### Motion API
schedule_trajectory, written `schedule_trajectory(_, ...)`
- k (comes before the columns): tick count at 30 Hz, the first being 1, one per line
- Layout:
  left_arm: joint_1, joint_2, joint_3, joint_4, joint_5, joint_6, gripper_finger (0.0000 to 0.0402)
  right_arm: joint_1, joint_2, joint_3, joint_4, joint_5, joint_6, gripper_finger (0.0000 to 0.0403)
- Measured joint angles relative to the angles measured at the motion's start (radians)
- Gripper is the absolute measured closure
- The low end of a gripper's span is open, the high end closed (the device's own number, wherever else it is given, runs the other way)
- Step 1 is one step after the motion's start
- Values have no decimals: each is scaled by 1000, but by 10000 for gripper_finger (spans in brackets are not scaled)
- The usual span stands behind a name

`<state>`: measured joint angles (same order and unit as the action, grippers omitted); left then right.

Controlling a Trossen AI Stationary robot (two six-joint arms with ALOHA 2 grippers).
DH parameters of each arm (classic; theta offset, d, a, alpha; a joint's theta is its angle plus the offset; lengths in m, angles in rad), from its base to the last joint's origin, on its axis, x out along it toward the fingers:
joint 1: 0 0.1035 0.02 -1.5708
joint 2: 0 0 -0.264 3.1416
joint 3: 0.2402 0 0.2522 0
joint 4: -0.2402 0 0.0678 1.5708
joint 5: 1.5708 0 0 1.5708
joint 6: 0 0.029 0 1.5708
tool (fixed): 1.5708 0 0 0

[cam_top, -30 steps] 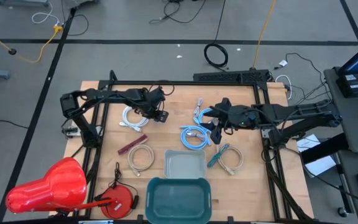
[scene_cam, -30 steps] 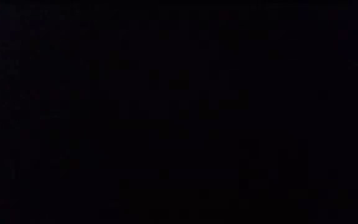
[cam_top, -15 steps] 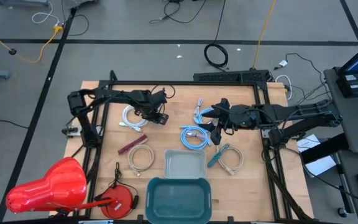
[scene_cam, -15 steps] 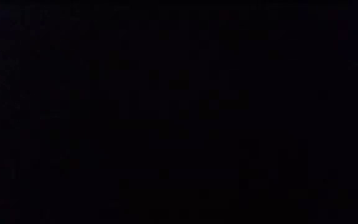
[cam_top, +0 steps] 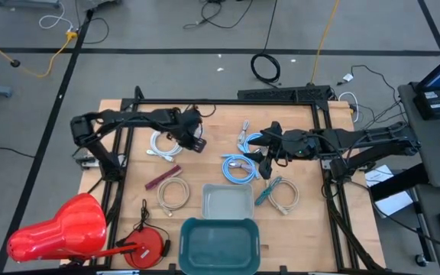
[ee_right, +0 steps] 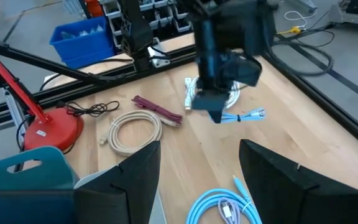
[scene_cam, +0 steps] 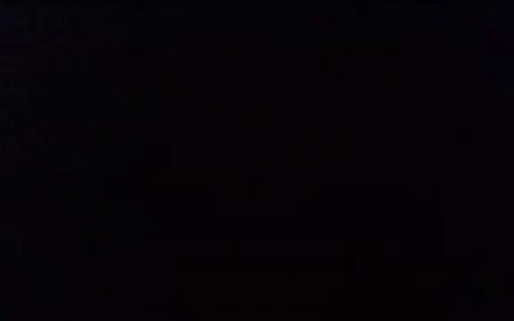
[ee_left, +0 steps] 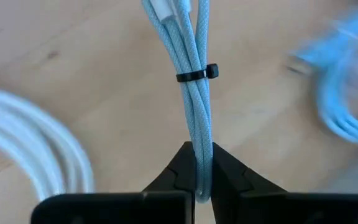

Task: Pick & Place USB Port
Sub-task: Put the light blue charger cable into the gray bin

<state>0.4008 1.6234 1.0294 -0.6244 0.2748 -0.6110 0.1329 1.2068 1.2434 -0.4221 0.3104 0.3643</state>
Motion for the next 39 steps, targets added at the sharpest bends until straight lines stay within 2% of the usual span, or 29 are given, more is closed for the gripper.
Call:
schedule_trajectory(3,-72,-96,3,-47,130,103,384,0,0,0,0,2,2,193)
schedule_trajectory(7,-214,-198,1,-81,217,200,384,-3,0,0,0,9,2,193)
schedule_trajectory(11,-365,-239,3,-47,223,266,384,-7,0,0,0,30,9,193)
schedule_trajectory(13,-408,-232,2,-8,212,277,384,-15,0,0,0,31,20,193)
schedule_trajectory(17,-428,-170,9,134,207,241,384,-44,0,0,-25,34,74,193)
schedule_trajectory(20,-429,-92,87,158,207,264,384,-67,-2,0,-104,69,151,193)
schedule_trajectory(27,-449,149,436,-156,146,522,384,-107,-30,1,-400,212,316,193)
schedule_trajectory(30,-459,220,546,-258,144,609,384,-108,-48,1,-533,219,386,193)
schedule_trajectory(34,-456,267,579,-299,143,668,384,-101,-68,1,-694,240,532,193)
schedule_trajectory(39,-443,321,580,-305,188,682,384,-75,-81,1,-721,243,566,193)
